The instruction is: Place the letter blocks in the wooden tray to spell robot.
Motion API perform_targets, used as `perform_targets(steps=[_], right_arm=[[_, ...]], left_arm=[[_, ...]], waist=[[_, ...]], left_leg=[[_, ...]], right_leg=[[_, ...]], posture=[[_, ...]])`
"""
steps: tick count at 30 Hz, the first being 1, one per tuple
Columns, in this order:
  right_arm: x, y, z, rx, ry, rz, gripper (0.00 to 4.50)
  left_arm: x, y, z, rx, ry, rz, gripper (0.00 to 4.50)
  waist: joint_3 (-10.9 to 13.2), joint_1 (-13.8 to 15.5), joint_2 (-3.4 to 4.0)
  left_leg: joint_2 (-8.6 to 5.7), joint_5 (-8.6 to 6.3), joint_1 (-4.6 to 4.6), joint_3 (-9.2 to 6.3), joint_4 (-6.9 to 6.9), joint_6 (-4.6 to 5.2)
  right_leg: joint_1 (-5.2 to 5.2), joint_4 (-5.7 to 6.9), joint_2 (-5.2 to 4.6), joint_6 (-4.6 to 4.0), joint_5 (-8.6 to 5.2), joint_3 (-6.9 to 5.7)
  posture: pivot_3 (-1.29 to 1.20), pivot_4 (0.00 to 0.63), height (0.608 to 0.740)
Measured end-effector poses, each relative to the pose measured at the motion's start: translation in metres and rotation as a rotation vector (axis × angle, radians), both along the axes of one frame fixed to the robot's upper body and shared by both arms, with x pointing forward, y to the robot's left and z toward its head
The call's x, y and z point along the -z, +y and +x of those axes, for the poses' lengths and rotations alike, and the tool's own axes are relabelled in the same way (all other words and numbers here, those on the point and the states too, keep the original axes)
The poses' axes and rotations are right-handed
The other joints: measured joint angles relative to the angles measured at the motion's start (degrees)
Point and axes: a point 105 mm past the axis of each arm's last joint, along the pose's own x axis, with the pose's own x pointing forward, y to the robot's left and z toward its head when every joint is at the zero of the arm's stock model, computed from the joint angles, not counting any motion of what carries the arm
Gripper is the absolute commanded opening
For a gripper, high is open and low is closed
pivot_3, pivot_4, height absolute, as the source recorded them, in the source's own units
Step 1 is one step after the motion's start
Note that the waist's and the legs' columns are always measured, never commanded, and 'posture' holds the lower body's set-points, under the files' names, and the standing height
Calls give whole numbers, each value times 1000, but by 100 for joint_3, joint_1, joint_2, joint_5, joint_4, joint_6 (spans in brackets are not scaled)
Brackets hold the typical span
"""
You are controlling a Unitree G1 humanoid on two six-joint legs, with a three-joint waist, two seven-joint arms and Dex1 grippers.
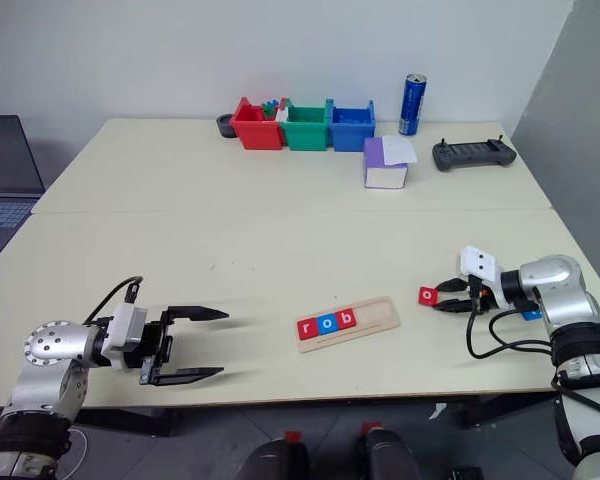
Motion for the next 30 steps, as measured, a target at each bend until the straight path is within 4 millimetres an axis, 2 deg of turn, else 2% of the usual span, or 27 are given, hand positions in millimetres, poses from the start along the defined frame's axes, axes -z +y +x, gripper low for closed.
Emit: perform_targets(steps=[4,6,12,18,30], right_arm=[[-17,28,-12,-126,-25,-20,1457],[-18,37,-14,-157,-31,-31,1457],[3,69,-10,-218,0,-64,1457],[2,82,-5,-255,-17,-93,1457],[11,92,-8,-307,-10,-129,1457]], left_arm=[[0,-1,0,1,-1,-1,4500],[1,-2,1,2,0,-3,4500],[4,-7,1,4,2,-19,4500],[8,-4,-2,-22,9,-26,4500],[11,-4,-6,-42,1,-32,4500]], waist=[[0,-7,1],[0,4,1],[1,-2,1],[0,2,1],[0,-4,1]], left_leg=[[2,0,0,-1,0,1],[1,0,0,-3,1,1],[0,0,-1,0,2,0],[0,5,-4,0,3,-8],[0,1,-3,0,3,-1]], right_leg=[[-1,0,0,0,0,-1],[0,0,0,0,0,-3],[-2,1,0,0,0,-2],[-4,-1,-1,-1,0,-2],[-3,1,-1,-1,0,-2]], posture=[[0,150,740],[0,150,740],[0,150,740],[0,150,740],[0,150,740]])
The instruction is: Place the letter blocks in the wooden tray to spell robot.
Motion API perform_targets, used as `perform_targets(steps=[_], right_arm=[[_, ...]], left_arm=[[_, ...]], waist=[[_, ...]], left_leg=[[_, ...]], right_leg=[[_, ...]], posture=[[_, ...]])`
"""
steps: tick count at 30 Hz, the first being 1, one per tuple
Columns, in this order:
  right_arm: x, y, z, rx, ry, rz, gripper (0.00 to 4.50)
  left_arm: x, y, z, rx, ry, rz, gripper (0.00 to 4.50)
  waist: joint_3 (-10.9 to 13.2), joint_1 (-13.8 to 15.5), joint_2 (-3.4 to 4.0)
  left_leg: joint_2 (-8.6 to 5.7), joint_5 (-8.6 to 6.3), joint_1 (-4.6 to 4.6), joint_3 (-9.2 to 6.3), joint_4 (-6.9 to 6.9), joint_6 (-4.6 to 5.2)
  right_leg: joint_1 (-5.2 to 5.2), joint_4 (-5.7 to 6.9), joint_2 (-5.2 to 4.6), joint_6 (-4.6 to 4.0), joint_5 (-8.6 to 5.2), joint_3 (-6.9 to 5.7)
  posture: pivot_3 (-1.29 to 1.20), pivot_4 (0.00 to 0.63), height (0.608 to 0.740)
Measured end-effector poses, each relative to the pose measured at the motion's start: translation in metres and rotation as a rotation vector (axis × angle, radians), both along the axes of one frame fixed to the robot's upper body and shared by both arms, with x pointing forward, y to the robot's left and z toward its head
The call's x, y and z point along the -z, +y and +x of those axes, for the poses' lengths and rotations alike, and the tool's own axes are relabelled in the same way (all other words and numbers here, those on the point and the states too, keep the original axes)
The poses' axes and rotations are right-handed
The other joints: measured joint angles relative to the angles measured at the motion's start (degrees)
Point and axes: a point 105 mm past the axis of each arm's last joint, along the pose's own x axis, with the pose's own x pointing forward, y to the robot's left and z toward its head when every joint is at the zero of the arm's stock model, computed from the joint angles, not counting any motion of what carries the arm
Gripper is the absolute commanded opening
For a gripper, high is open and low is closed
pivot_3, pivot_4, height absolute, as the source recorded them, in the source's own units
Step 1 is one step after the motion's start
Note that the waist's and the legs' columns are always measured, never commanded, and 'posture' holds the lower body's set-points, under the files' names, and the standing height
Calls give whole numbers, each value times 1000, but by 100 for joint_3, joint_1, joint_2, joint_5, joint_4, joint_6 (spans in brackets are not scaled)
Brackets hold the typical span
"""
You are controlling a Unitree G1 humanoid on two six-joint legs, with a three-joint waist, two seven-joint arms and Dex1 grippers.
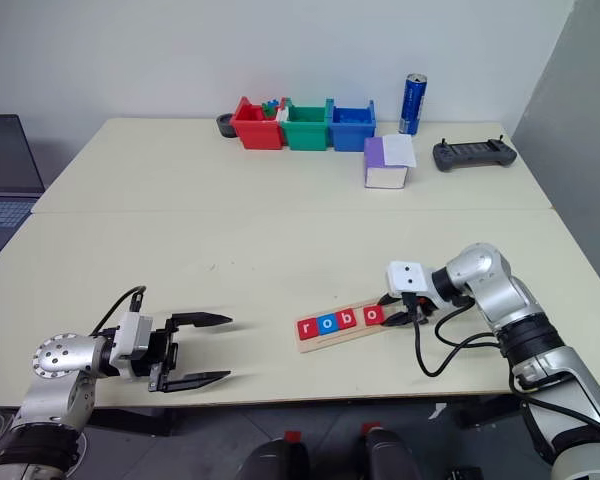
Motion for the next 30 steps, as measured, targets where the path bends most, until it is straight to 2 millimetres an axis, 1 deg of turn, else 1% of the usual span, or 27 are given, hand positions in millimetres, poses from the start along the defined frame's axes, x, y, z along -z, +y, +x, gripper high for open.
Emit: perform_targets(steps=[3,7,14,18,24,30], right_arm=[[-2,3,2,-6,-7,-7,1457],[-2,3,6,5,-8,-19,1457],[-3,2,7,6,-9,-23,1457],[-3,4,7,2,-10,-25,1457],[-2,13,6,-23,-10,-20,1457],[-2,14,7,-27,-15,-28,1457]], left_arm=[[1,0,-1,0,2,-1,4500],[0,0,-3,0,3,-6,4500],[-8,2,-1,-12,-18,-30,4500],[-7,2,-2,-15,-14,-31,4500],[-6,3,-3,-20,-10,-31,4500],[-4,4,-5,-23,-11,-27,4500]], waist=[[0,0,0],[0,5,0],[0,3,0],[0,0,0],[0,-2,0],[0,-2,0]], left_leg=[[0,1,0,-1,0,-1],[0,1,-1,-1,1,-1],[0,1,0,-1,1,-1],[0,1,0,-1,1,-1],[0,2,0,-1,1,-3],[0,1,1,-1,0,-1]], right_leg=[[0,1,0,0,0,-1],[0,-1,0,0,0,-1],[1,0,0,0,0,0],[0,0,0,-1,0,0],[0,1,0,-1,0,-1],[1,1,0,-1,0,-1]], posture=[[0,150,740],[0,150,740],[0,150,740],[0,150,740],[0,150,740],[0,150,740]])
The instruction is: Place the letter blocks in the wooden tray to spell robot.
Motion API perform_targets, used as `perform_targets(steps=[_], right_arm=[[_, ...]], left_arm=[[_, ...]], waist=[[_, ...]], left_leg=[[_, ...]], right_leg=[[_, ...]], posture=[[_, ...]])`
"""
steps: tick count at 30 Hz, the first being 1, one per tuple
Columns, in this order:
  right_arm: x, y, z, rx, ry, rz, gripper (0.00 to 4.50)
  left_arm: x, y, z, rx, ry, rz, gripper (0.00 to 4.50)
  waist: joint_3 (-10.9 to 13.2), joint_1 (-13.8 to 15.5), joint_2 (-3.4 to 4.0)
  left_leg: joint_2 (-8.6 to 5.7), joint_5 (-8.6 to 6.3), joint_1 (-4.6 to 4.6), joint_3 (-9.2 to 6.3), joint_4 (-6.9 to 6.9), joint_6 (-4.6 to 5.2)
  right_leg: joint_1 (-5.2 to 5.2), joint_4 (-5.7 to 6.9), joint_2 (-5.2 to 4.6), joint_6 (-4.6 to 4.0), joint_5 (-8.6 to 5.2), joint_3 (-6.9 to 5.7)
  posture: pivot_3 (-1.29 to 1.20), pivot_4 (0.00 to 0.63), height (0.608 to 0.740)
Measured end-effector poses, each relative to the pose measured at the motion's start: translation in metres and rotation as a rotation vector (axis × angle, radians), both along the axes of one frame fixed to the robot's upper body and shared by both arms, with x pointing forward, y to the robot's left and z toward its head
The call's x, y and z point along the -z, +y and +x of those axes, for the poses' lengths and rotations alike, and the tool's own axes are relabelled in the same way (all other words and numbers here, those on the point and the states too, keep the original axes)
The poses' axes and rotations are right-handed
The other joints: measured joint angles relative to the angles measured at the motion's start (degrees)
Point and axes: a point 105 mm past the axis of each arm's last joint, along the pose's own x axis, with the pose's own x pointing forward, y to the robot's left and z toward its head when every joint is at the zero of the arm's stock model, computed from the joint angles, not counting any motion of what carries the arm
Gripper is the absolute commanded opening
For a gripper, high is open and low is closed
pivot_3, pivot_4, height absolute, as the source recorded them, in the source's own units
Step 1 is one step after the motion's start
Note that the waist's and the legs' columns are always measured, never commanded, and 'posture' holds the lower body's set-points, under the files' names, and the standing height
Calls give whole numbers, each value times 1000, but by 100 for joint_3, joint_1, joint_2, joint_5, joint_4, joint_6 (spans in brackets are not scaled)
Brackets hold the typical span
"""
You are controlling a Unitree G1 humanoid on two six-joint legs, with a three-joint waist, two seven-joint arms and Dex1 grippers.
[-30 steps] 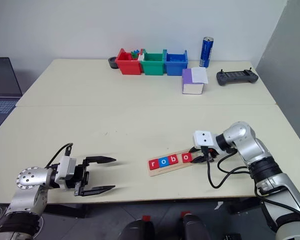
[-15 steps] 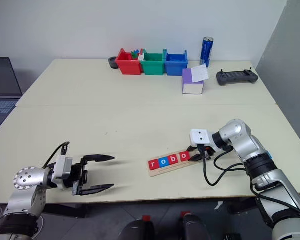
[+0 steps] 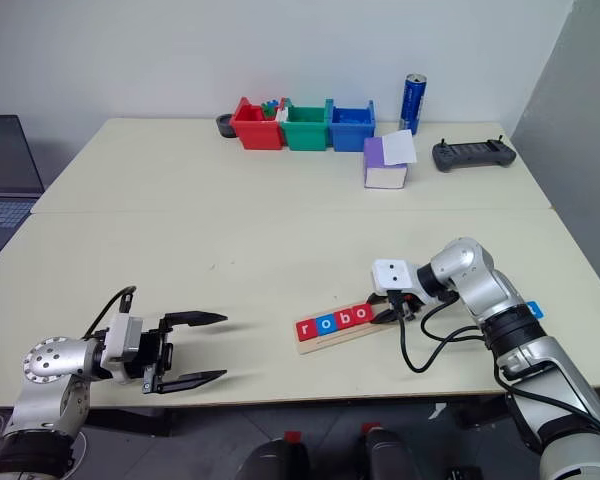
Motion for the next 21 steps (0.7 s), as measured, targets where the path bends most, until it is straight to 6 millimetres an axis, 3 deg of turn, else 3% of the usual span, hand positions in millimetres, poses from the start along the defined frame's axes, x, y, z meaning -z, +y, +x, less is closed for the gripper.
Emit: perform_targets(steps=[6,13,17,21], right_arm=[[0,1,1,0,-6,-2,1457],[-3,4,4,7,-26,2,3797],[-9,5,3,17,-19,19,3797],[-36,-2,1,55,-66,70,3797]], left_arm=[[3,1,-2,-4,8,1,4500],[3,1,-2,-10,11,-1,4500],[1,0,0,-19,8,-2,4500],[-2,-1,3,-14,-4,-2,4500]], waist=[[0,-6,0],[0,-4,0],[0,0,1],[0,8,1]], left_leg=[[1,0,1,0,0,0],[1,0,0,0,0,1],[0,0,-3,0,0,0],[-1,-1,-3,-2,0,1]], right_leg=[[0,0,0,0,0,1],[0,1,0,0,0,0],[-2,0,0,0,0,0],[-1,-2,-3,0,0,0]], posture=[[0,150,740],[0,150,740],[0,150,740],[0,150,740]])
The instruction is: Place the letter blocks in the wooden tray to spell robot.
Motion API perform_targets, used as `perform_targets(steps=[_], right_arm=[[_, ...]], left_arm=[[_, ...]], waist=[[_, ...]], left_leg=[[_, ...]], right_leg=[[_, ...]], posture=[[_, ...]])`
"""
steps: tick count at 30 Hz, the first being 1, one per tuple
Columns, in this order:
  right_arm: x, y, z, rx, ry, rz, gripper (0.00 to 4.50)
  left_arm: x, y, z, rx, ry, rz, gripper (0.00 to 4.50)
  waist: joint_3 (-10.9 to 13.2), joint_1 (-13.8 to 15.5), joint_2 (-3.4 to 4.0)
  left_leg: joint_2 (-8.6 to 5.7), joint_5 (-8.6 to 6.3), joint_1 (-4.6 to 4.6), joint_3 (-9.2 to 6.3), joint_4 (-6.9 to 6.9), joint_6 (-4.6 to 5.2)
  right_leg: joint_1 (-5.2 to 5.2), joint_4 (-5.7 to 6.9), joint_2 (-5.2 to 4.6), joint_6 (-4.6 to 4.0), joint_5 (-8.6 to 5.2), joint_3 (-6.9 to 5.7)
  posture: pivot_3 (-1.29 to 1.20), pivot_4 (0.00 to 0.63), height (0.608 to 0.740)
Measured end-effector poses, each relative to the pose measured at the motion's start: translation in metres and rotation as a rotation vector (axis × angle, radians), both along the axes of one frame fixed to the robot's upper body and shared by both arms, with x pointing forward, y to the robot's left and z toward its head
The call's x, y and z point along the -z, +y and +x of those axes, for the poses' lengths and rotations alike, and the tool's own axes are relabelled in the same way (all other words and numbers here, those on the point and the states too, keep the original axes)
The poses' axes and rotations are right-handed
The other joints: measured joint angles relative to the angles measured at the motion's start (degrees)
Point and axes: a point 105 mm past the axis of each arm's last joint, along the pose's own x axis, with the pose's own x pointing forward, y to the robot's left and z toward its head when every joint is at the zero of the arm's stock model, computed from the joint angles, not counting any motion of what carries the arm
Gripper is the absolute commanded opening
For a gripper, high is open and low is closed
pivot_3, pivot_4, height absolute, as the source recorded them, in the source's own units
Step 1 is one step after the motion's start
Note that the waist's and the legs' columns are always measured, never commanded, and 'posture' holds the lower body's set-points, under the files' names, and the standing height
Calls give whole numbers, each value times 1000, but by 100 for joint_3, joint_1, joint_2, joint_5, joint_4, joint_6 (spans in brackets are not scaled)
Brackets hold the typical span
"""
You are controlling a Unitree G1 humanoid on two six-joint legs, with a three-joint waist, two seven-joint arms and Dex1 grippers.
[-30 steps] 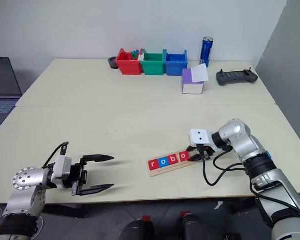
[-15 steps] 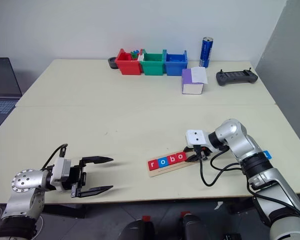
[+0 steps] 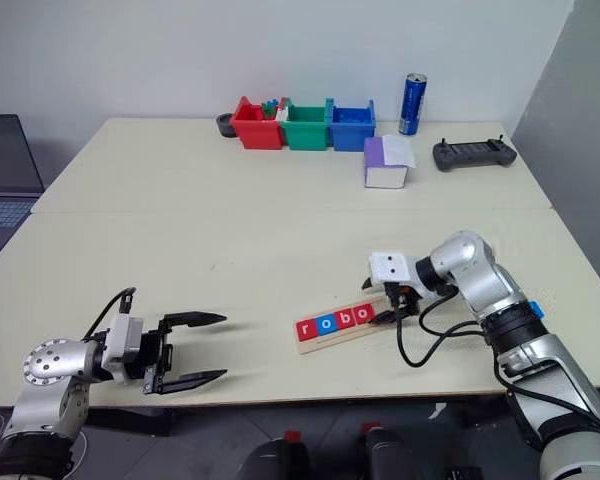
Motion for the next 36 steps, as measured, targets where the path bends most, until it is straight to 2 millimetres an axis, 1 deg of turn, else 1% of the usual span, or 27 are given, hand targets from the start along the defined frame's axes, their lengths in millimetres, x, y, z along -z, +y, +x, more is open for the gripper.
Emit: perform_targets(steps=[1,3,6,8,9,10,11,13,14,17,19,21,25,28,31,36], right_arm=[[-7,-6,0,37,-9,22,3797],[-18,-23,1,177,6,127,3797],[-26,-59,1,444,21,314,3797],[-26,-85,6,651,-12,444,3797],[-26,-99,10,766,-58,515,3797],[-23,-116,10,889,-101,575,3797],[-16,-132,6,991,-127,608,3797],[0,-163,-7,1168,-175,622,3797],[3,-173,-10,1226,-199,621,3797],[-5,-206,-18,1370,-313,640,3797],[-5,-222,-27,1424,-347,622,3797],[5,-230,-34,1459,-327,617,3797],[33,-241,-44,1519,-234,601,3797],[48,-250,-50,1543,-172,603,3797],[55,-255,-53,1545,-138,593,3797],[58,-256,-51,1524,-96,616,3797]], left_arm=[[0,-1,1,3,-1,1,4500],[-2,-1,1,6,-5,2,4500],[-1,0,1,12,1,3,4500],[0,0,0,19,6,4,4500],[0,-1,0,22,4,3,4500],[-1,-3,2,27,-1,-3,4500],[-1,-5,2,32,-3,-9,4500],[1,-6,1,38,5,-15,4500],[1,-7,1,40,9,-18,4500],[2,-9,1,54,16,-22,4500],[1,-10,2,58,14,-23,4500],[1,-9,4,55,15,-25,4500],[-1,-9,5,53,12,-27,4500],[-1,-9,5,52,14,-27,4500],[0,-10,6,46,14,-34,4500],[1,-9,5,34,21,-39,4500]], waist=[[0,2,0],[-2,24,-3],[-3,62,-5],[-3,70,-5],[-4,70,-6],[-5,72,-4],[-6,79,-2],[-4,93,2],[-3,77,5],[-3,6,9],[-5,3,7],[-5,0,7],[-5,-3,8],[-5,-2,8],[-5,-5,9],[-5,-6,8]], left_leg=[[-1,0,0,0,0,0],[-4,1,-3,-5,0,-2],[-8,1,-5,-6,-1,-4],[-9,1,-4,-4,1,-4],[-9,1,-3,-6,0,-3],[-9,1,-4,-6,-1,-4],[-10,1,-3,-7,-2,-4],[-11,2,-4,-4,-5,-5],[-11,2,-4,0,-4,-4],[-11,-1,5,4,-4,2],[-9,-1,9,-1,-6,2],[-7,-1,9,0,-8,3],[-7,-2,9,2,-8,3],[-8,-2,9,3,-8,4],[-8,-2,10,3,-8,4],[-7,-2,10,3,-9,4]], right_leg=[[0,-1,-1,0,0,0],[2,-4,-5,-1,0,-4],[2,-6,-14,-5,-2,-7],[2,-4,-15,-5,-2,-6],[3,-3,-15,-5,-2,-7],[3,-1,-15,-4,-3,-8],[3,-1,-14,-4,-3,-8],[1,-1,-14,-3,-4,-7],[1,0,-14,-3,-3,-5],[5,2,-13,1,-2,-3],[9,2,-7,2,-2,-3],[9,2,-3,2,-2,-1],[9,1,-2,2,-2,1],[9,0,-2,3,-2,3],[9,0,-1,3,-2,4],[9,-1,0,3,-2,4]], posture=[[0,150,740],[0,150,740],[0,150,740],[0,150,740],[0,150,740],[0,150,740],[0,150,740],[0,150,740],[0,150,740],[0,150,740],[0,150,740],[0,150,740],[0,150,740],[0,150,740],[0,150,740],[0,150,740]])
